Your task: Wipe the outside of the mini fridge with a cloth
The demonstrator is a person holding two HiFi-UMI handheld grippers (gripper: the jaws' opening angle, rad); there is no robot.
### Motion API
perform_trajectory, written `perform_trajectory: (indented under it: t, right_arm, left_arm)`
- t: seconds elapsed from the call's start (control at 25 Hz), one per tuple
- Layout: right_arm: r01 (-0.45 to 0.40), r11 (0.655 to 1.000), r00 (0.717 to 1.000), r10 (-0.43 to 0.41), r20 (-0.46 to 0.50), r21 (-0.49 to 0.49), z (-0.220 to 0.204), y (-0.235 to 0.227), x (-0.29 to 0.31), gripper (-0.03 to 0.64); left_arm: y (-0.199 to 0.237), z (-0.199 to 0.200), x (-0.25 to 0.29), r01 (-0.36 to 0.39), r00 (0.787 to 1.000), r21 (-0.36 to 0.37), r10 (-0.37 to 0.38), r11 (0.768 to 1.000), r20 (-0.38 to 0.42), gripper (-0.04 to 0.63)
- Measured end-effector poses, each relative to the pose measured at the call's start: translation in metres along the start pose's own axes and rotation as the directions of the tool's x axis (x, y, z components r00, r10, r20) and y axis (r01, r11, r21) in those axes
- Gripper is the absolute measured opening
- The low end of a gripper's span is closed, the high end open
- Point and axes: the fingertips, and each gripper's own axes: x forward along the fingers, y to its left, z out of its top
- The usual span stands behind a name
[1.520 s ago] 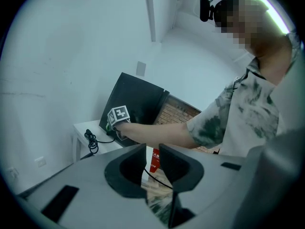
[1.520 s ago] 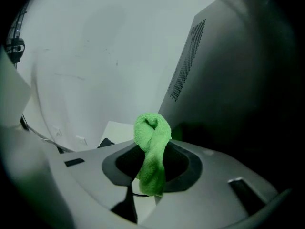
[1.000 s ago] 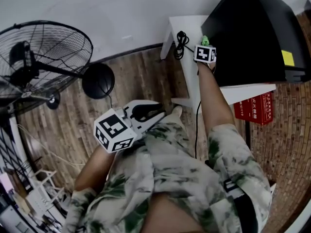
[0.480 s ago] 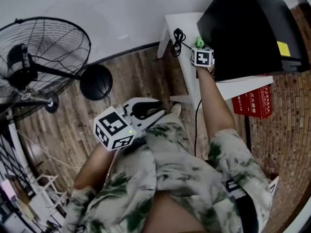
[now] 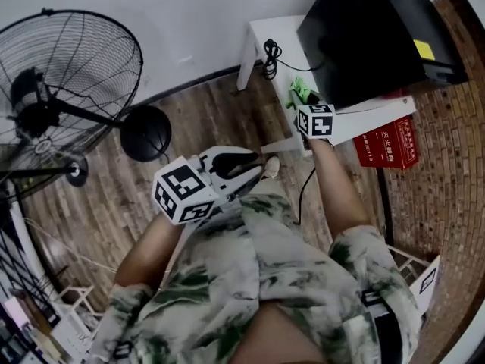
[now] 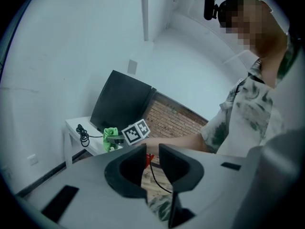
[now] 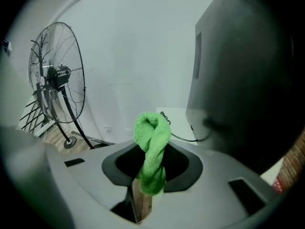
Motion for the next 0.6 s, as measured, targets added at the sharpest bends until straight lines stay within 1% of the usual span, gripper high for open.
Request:
perform_trajectory:
  t: [0.16, 0.32, 0.44, 0.6]
  right_arm:
    - [-0.083, 0.997, 0.996, 0.082, 0.042, 0.008, -0.017, 0.035, -0.057, 0.118]
    - [-0.173, 0.985, 0.983, 0.173, 0.053, -0.007, -0.039, 0.066, -0.115, 0.118]
    - [-0.236, 0.972, 0.969, 0.236, 0.068, -0.012, -0.052, 0.077, -0.155, 0.118]
    - [-0.317, 0.948, 0.943, 0.318, 0.099, -0.029, -0.063, 0.074, -0.202, 0.118]
  left_arm:
    - [-0.013, -0.016, 0.001, 0.042, 0.999, -0.001, -0.042, 0.999, -0.015, 0.091]
    - [-0.023, -0.031, 0.007, 0.065, 0.997, 0.0, -0.065, 0.998, -0.038, 0.091]
    - [-0.031, -0.038, 0.014, 0.052, 0.998, 0.007, -0.052, 0.999, -0.044, 0.091]
    - [-0.049, -0.043, 0.034, 0.014, 0.999, 0.006, -0.014, 1.0, -0.036, 0.089]
